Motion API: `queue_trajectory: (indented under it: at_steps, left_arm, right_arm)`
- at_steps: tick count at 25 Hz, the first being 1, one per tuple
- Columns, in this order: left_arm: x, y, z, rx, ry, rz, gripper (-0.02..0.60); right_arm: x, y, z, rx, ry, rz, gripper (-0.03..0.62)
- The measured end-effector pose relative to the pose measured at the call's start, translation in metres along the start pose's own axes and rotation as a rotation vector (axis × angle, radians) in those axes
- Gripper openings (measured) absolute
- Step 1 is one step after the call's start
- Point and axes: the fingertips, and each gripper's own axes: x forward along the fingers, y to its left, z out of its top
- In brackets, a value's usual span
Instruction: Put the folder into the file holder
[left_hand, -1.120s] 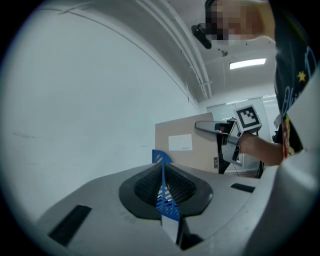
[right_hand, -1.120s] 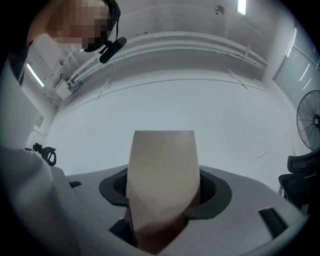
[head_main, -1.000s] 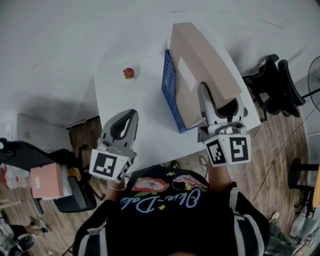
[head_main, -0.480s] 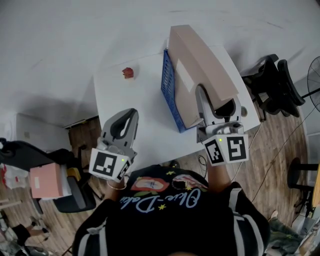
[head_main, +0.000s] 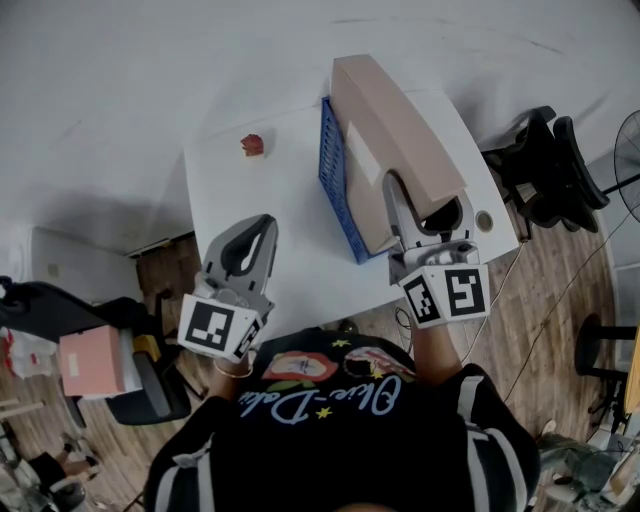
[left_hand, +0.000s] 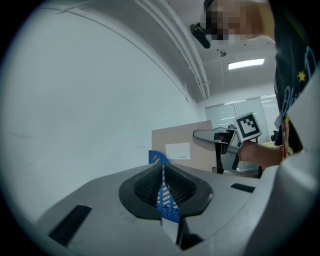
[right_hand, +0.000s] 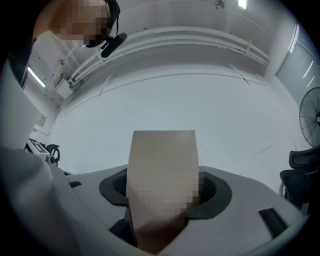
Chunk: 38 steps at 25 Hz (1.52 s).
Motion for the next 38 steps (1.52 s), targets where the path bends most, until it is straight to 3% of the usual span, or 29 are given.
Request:
queue_trajectory:
  at_steps: [15, 38]
  left_arm:
    - [0.001, -0.004, -0.001, -0.023, 0.008, 0.006, 0.014]
    - [0.002, -0.006, -0.001, 0.004, 0.007, 0.004, 0.014]
  right_arm:
    - [-0.001, -0.003, -0.019, 0.004, 0.040, 0.003, 0.272]
    - [-0.004, -0.005, -0.050, 0.002, 0.117, 0.008, 0.272]
